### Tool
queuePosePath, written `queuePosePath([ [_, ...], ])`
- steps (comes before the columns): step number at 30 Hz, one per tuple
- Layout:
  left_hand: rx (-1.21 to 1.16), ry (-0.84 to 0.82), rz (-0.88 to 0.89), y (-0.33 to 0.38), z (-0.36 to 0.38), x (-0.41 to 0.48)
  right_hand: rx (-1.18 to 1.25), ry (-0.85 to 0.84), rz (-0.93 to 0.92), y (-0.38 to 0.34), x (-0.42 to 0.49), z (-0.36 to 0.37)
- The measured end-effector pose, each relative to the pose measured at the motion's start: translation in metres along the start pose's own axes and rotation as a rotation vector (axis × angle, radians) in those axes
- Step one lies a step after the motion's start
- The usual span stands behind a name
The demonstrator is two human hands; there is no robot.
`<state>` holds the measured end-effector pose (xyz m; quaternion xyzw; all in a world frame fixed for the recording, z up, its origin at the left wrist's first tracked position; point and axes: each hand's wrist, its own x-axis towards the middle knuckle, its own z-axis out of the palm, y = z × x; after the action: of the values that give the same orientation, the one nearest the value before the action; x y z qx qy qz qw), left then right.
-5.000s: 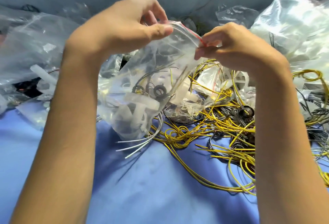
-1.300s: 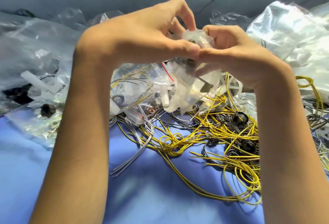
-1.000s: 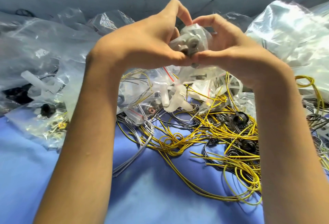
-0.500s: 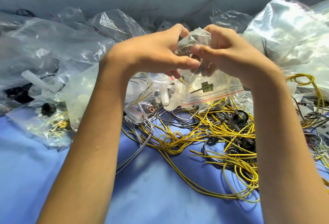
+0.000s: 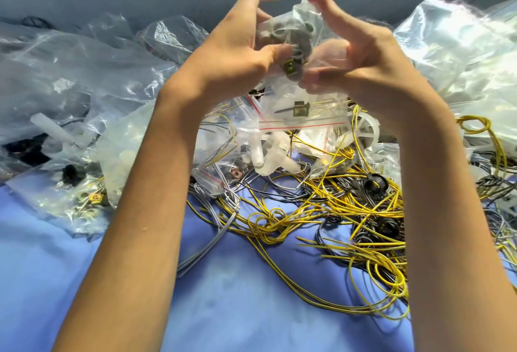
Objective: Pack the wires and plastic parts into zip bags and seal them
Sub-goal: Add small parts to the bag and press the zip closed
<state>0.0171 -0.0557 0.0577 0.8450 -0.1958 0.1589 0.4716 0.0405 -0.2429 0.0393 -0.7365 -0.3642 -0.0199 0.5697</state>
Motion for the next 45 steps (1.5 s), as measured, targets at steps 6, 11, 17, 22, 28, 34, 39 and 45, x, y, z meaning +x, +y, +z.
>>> queuePosePath([
  [6, -0.079, -0.057, -0.121, -0.002, 0.000, -0.002, -0.002, -0.014, 0.025, 0.002, -0.001, 0.001],
  [11, -0.157, 0.042, -0.197, -0.004, -0.001, -0.003, 0.037, 0.020, 0.071, 0.002, 0.002, 0.004],
  [17, -0.312, -0.064, -0.277, 0.001, 0.005, -0.003, 0.190, 0.088, 0.181, 0.002, 0.002, 0.002],
  [22, -0.367, -0.185, -0.324, 0.003, 0.011, -0.005, 0.169, 0.122, 0.214, -0.001, 0.001, 0.000],
  [28, -0.205, 0.057, -0.274, -0.001, 0.012, 0.001, 0.115, 0.195, 0.204, -0.004, 0.001, 0.005],
  [34, -0.053, 0.003, -0.193, -0.001, 0.013, -0.001, 0.064, 0.177, 0.157, -0.008, -0.002, 0.006],
  [39, 0.052, -0.013, -0.143, 0.000, 0.010, 0.000, 0.005, 0.170, 0.176, -0.007, 0.000, 0.008],
  [45, 0.214, -0.032, -0.109, -0.004, 0.010, 0.002, -0.187, 0.170, 0.255, -0.005, 0.002, 0.003],
])
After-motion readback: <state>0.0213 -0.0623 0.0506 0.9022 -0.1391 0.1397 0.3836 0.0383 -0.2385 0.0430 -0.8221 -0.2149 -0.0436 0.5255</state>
